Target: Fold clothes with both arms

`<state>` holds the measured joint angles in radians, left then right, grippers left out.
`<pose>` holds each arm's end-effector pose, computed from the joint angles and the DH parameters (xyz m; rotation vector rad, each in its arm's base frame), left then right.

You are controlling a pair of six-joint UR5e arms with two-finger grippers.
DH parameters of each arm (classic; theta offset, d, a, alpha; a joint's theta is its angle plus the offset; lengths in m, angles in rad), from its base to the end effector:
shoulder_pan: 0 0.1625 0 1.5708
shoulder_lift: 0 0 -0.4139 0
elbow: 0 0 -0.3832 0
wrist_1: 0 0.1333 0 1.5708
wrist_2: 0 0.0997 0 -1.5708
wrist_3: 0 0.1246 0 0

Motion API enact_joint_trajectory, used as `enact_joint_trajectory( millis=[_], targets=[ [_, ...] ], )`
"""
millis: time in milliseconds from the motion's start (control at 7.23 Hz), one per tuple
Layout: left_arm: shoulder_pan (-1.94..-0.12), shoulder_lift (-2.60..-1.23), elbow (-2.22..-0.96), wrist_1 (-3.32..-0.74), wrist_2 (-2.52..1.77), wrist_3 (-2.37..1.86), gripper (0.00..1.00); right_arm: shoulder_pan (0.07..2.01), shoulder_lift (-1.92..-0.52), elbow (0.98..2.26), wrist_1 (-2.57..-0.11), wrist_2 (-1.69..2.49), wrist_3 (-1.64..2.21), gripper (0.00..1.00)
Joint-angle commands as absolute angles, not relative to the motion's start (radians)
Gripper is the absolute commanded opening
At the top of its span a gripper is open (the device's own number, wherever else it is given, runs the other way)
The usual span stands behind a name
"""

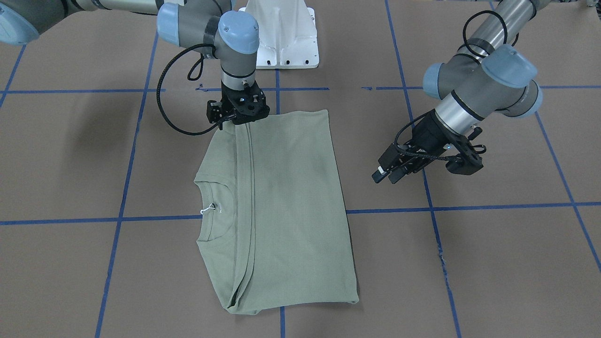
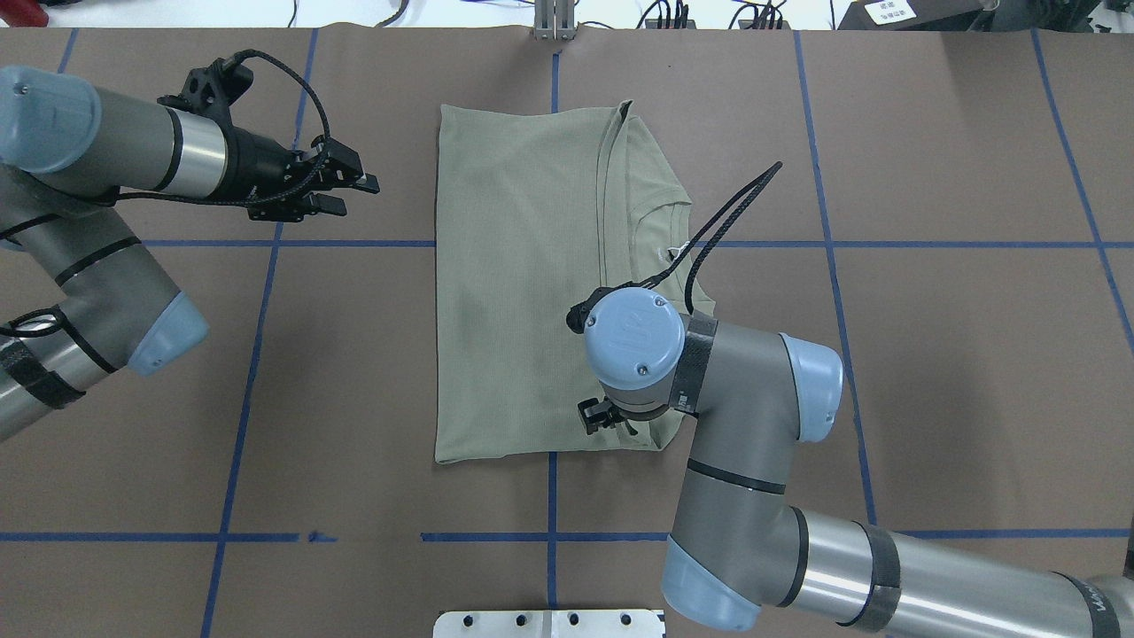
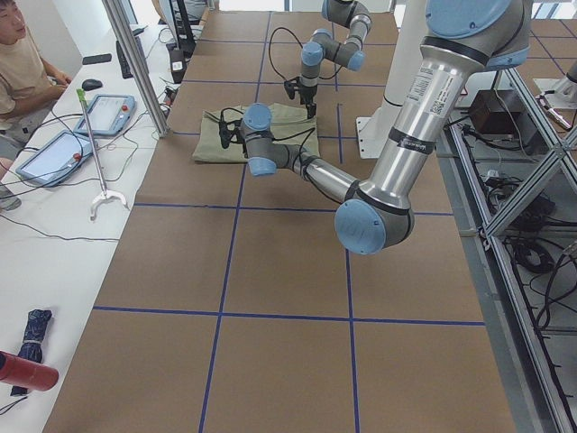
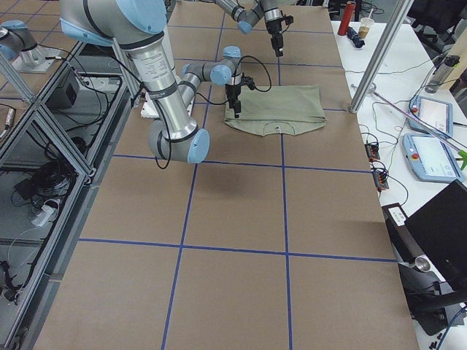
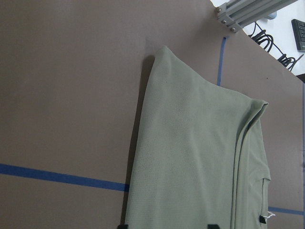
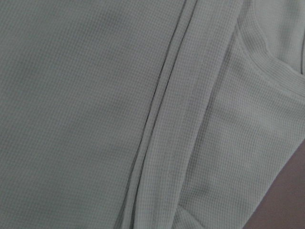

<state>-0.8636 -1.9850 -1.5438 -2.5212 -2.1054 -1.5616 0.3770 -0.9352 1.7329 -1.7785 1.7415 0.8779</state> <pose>0.3684 -0.5385 0.3245 0.1416 1.3724 -0.3585 -0.5765 -0.3489 0.2679 0.1583 -0.5940 -0.3563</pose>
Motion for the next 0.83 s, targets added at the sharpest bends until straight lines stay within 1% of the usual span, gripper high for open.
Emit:
enact_joint_trajectory(
  millis=[0, 277, 415, 553, 691],
  targets=[
    [-0.864, -1.983, -1.542, -2.52, -2.105, -1.562, 0.64, 0.367, -0.934, 1.71, -1.779, 1.74, 0.87, 1.0],
    [-0.864, -1.983, -1.543, -2.522, -2.105, -1.562, 0.64, 0.371, -0.951, 1.715, -1.805, 1.738, 0.841, 1.0],
    [-0.864, -1.983, -1.542, -2.522, -2.105, -1.562, 0.64, 0.374, -0.984, 1.721, -1.818, 1.714, 0.815, 1.0],
    [-0.864, -1.983, -1.545, -2.522, -2.106, -1.562, 0.64, 0.393, -1.024, 1.768, -1.824, 1.715, 0.789, 1.0],
    [-0.864, -1.983, -1.545, -2.522, -2.106, -1.562, 0.64, 0.414, -1.096, 1.848, -1.836, 1.715, 0.702, 1.0]
  ],
)
